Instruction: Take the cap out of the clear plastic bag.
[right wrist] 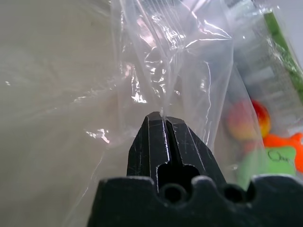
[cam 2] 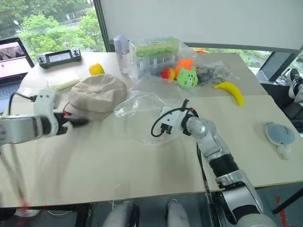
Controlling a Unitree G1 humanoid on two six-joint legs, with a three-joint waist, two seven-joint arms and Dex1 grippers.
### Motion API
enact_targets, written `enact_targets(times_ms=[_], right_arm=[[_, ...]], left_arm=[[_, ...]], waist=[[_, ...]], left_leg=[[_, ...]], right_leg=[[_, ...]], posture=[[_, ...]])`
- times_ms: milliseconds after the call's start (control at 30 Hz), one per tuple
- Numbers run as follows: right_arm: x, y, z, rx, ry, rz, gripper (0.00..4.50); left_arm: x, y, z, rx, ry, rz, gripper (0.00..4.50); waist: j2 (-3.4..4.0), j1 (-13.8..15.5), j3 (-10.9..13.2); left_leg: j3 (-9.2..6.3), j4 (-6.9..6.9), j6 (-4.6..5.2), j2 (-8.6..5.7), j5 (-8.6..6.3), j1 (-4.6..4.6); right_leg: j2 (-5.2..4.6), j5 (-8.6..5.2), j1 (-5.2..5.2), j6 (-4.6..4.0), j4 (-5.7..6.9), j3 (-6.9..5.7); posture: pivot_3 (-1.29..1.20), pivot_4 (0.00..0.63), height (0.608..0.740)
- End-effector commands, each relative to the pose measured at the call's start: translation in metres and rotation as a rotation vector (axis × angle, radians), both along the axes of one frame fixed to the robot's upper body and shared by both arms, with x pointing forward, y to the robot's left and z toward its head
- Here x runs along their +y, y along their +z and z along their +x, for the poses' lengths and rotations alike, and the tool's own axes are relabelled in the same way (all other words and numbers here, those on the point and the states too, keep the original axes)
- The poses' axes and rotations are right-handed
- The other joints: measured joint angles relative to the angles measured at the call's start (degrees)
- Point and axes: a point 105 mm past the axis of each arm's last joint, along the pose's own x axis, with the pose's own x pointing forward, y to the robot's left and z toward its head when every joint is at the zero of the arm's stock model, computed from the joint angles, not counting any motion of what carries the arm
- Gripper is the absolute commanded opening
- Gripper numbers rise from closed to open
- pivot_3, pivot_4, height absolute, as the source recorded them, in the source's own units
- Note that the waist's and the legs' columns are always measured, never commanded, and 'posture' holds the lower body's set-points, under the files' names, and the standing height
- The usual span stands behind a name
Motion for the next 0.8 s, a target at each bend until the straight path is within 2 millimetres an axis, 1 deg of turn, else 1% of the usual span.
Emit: enact_targets(times_ms=[33, 67, 100, 133, 167, 233, 267, 333, 367, 433, 467, 500, 567, 633, 700, 733, 767, 800], right_arm=[[0.002, 0.025, -0.006, -0.017, 0.042, 0.051, 0.0], [0.005, 0.029, -0.008, -0.004, 0.061, 0.067, 0.0], [0.008, 0.032, -0.011, 0.011, 0.084, 0.074, 0.62], [0.009, 0.033, -0.013, 0.021, 0.097, 0.078, 0.87], [0.013, 0.035, -0.019, 0.051, 0.133, 0.09, 1.15], [0.02, 0.037, -0.035, 0.13, 0.203, 0.114, 1.89], [0.022, 0.037, -0.043, 0.172, 0.237, 0.12, 2.13], [0.022, 0.039, -0.057, 0.239, 0.272, 0.142, 2.91], [0.02, 0.042, -0.063, 0.268, 0.283, 0.152, 3.27], [0.014, 0.046, -0.075, 0.326, 0.295, 0.175, 3.82], [0.009, 0.05, -0.081, 0.356, 0.292, 0.2, 4.24], [0.004, 0.055, -0.086, 0.385, 0.284, 0.239, 4.41], [-0.01, 0.069, -0.089, 0.392, 0.245, 0.332, 4.41], [-0.033, 0.083, -0.081, 0.347, 0.14, 0.428, 4.41], [-0.071, 0.092, -0.066, 0.257, -0.047, 0.51, 4.41], [-0.094, 0.095, -0.06, 0.216, -0.154, 0.566, 4.41], [-0.111, 0.098, -0.056, 0.179, -0.226, 0.615, 4.41], [-0.12, 0.099, -0.055, 0.159, -0.263, 0.644, 4.41]], left_arm=[[-0.041, 0.016, -0.014, -0.025, -0.323, -0.056, 4.44], [-0.058, 0.029, -0.016, -0.075, -0.41, -0.13, 4.44], [-0.069, 0.04, -0.016, -0.116, -0.463, -0.19, 4.5], [-0.075, 0.046, -0.015, -0.138, -0.489, -0.224, 4.5], [-0.082, 0.056, -0.012, -0.184, -0.508, -0.268, 4.5], [-0.091, 0.07, -0.003, -0.278, -0.537, -0.302, 4.5], [-0.093, 0.074, 0.003, -0.304, -0.526, -0.331, 4.5], [-0.092, 0.074, 0.011, -0.329, -0.507, -0.336, 4.5], [-0.093, 0.074, 0.014, -0.337, -0.504, -0.345, 4.5], [-0.091, 0.072, 0.022, -0.351, -0.484, -0.352, 4.5], [-0.091, 0.072, 0.027, -0.366, -0.472, -0.357, 4.5], [-0.091, 0.071, 0.032, -0.38, -0.456, -0.373, 4.5], [-0.091, 0.071, 0.043, -0.415, -0.422, -0.384, 4.5], [-0.086, 0.069, 0.054, -0.468, -0.376, -0.366, 4.5], [-0.076, 0.066, 0.068, -0.52, -0.28, -0.361, 4.5], [-0.071, 0.064, 0.075, -0.555, -0.22, -0.365, 4.5], [-0.069, 0.066, 0.08, -0.604, -0.187, -0.379, 4.5], [-0.068, 0.067, 0.082, -0.638, -0.171, -0.388, 4.5]], waist=[[0.03, 0.33, 0.03], [0.01, 0.64, 0.04], [0.01, 1.02, 0.04], [0.01, 1.16, 0.04], [0.01, 1.17, 0.04], [0.01, 1.05, 0.04], [0.03, 1.03, 0.04], [0.03, 1.02, 0.04], [0.04, 1.02, 0.04], [0.04, 0.97, 0.04], [0.04, 1.06, 0.04], [0.04, 1.1, 0.04], [0.04, 1.27, 0.04], [0.04, 1.38, 0.04], [0.04, 1.75, 0.04], [0.04, 1.95, 0.04], [0.04, 2.06, 0.04], [0.04, 2.31, 0.04]], left_leg=[[0.01, -0.06, -0.04, 0.03, 0.03, 0.07], [0.01, -0.07, -0.09, 0.05, 0.06, 0.09], [0.0, -0.06, -0.13, 0.09, 0.09, 0.08], [-0.05, -0.02, -0.15, 0.09, 0.12, 0.07], [-0.09, 0.03, -0.13, 0.1, 0.13, 0.09], [-0.1, 0.11, 0.1, 0.09, 0.03, 0.16], [-0.09, 0.15, 0.17, 0.08, -0.01, 0.19], [-0.08, 0.22, 0.37, 0.07, -0.13, 0.2], [-0.1, 0.28, 0.43, 0.11, -0.16, 0.17], [-0.09, 0.3, 0.46, 0.1, -0.18, 0.13], [-0.09, 0.41, 0.49, 0.13, -0.2, 0.06], [-0.09, 0.44, 0.55, 0.11, -0.24, 0.01], [-0.1, 0.53, 0.73, 0.11, -0.35, -0.03], [-0.09, 0.58, 0.8, 0.09, -0.39, -0.03], [-0.09, 0.6, 0.81, 0.04, -0.4, -0.02], [-0.08, 0.6, 0.81, 0.04, -0.4, -0.01], [-0.07, 0.6, 0.81, 0.02, -0.4, -0.01], [-0.07, 0.6, 0.8, 0.03, -0.4, 0.0]], right_leg=[[0.02, -0.02, 0.05, -0.04, -0.02, -0.03], [0.02, -0.05, 0.04, -0.08, -0.11, -0.05], [0.04, -0.08, 0.03, -0.14, -0.16, -0.09], [0.04, -0.08, 0.04, -0.15, -0.13, -0.11], [0.04, -0.08, 0.08, -0.15, -0.11, -0.12], [0.03, -0.08, 0.18, -0.14, -0.07, -0.08], [0.03, -0.08, 0.22, -0.14, -0.05, -0.07], [0.01, -0.08, 0.22, -0.12, 0.02, -0.06], [0.06, -0.08, 0.23, -0.12, 0.08, -0.09], [0.05, -0.08, 0.21, -0.11, 0.21, -0.08], [0.09, -0.08, 0.21, -0.1, 0.22, -0.07], [0.06, -0.09, 0.21, -0.08, 0.21, -0.09], [0.05, -0.09, 0.22, -0.05, 0.19, -0.11], [0.0, -0.08, 0.23, -0.01, 0.14, -0.11], [-0.09, -0.07, 0.22, 0.01, 0.09, -0.1], [-0.1, -0.07, 0.22, 0.01, 0.06, -0.1], [-0.12, -0.07, 0.22, 0.01, 0.04, -0.1], [-0.11, -0.06, 0.22, 0.01, 0.03, -0.09]], posture=[[0.0, 0.15, 0.738], [0.0, 0.15, 0.738], [0.0, 0.15, 0.738], [0.0, 0.15, 0.738], [0.0, 0.15, 0.738], [0.0, 0.15, 0.738], [0.0, 0.15, 0.738], [0.0, 0.15, 0.738], [0.0, 0.15, 0.738], [0.0, 0.15, 0.738], [0.0, 0.15, 0.738], [0.0, 0.15, 0.738], [0.0, 0.15, 0.738], [0.0, 0.15, 0.738], [0.0, 0.15, 0.738], [0.0, 0.15, 0.738], [0.0, 0.15, 0.738], [0.0, 0.15, 0.738]])
